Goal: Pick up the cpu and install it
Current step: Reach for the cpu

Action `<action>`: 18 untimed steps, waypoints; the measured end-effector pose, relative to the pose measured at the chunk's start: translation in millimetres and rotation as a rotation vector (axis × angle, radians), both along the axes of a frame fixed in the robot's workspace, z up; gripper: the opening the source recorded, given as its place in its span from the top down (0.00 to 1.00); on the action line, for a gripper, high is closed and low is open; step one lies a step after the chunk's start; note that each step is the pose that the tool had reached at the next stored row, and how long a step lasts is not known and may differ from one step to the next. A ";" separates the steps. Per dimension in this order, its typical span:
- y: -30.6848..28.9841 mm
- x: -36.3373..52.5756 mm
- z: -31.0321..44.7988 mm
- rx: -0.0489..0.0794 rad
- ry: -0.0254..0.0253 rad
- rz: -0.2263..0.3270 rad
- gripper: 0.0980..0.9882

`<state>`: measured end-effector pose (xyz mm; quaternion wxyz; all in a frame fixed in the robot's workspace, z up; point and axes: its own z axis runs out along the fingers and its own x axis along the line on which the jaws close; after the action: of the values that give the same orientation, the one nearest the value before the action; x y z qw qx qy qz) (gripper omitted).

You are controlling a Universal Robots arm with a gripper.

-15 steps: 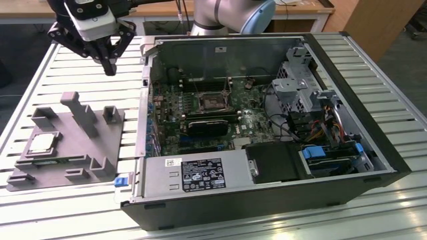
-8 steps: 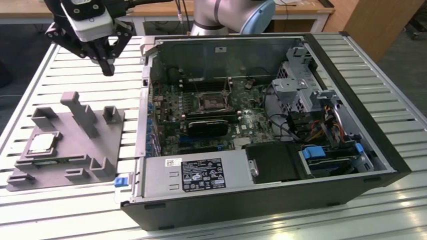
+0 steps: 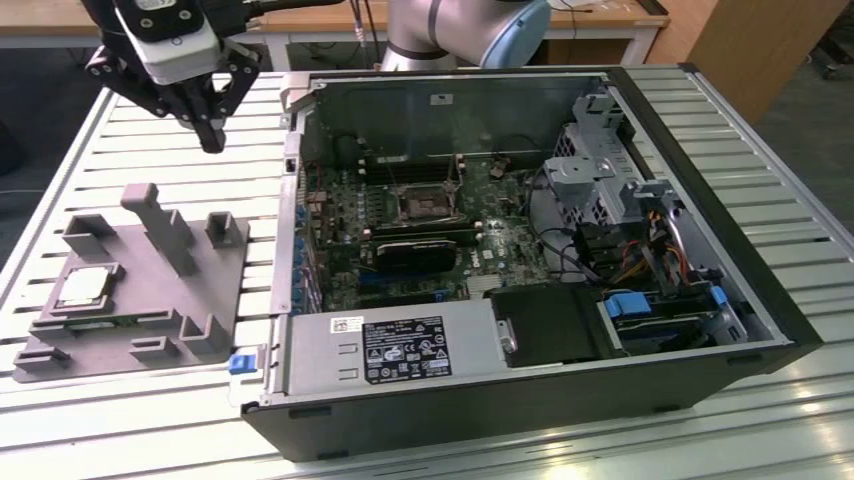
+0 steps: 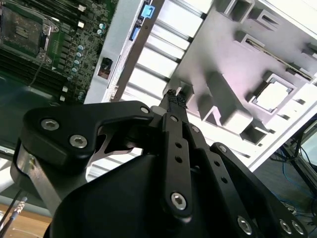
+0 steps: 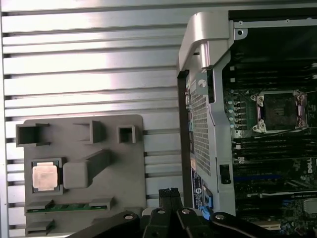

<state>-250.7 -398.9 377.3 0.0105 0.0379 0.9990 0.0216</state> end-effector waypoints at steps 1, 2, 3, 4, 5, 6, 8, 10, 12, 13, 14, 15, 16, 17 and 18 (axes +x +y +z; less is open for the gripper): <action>0.0 -0.4 -0.1 0.000 0.0001 0.000 0.99; 0.0 -0.8 -0.1 0.000 0.0001 0.000 0.99; 0.0 -1.3 -0.2 0.000 0.0002 0.000 0.99; 0.0 -1.7 -0.3 0.000 0.0002 0.000 0.99; 0.0 -2.2 -0.3 0.000 0.0002 0.000 0.99; 0.0 -2.6 -0.4 0.000 0.0002 0.000 0.99; 0.0 -3.5 -0.6 0.000 0.0002 0.000 0.99; 0.0 -4.3 -0.7 0.000 0.0003 0.000 0.99; 0.0 -5.1 -0.9 0.000 0.0003 0.000 0.99; 0.0 -5.5 -1.0 0.000 0.0004 0.000 0.99; 0.0 -5.9 -1.1 0.000 0.0005 0.000 0.99; 0.0 -6.3 -1.2 0.000 0.0005 0.000 0.99; 0.0 -6.7 -1.3 0.000 0.0006 0.000 0.99; 0.0 -7.1 -1.4 0.000 0.0007 0.000 0.99; 0.0 -7.6 -1.5 0.000 0.0008 0.000 0.99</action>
<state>-258.3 -398.9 375.8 0.0101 0.0379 0.9990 0.0216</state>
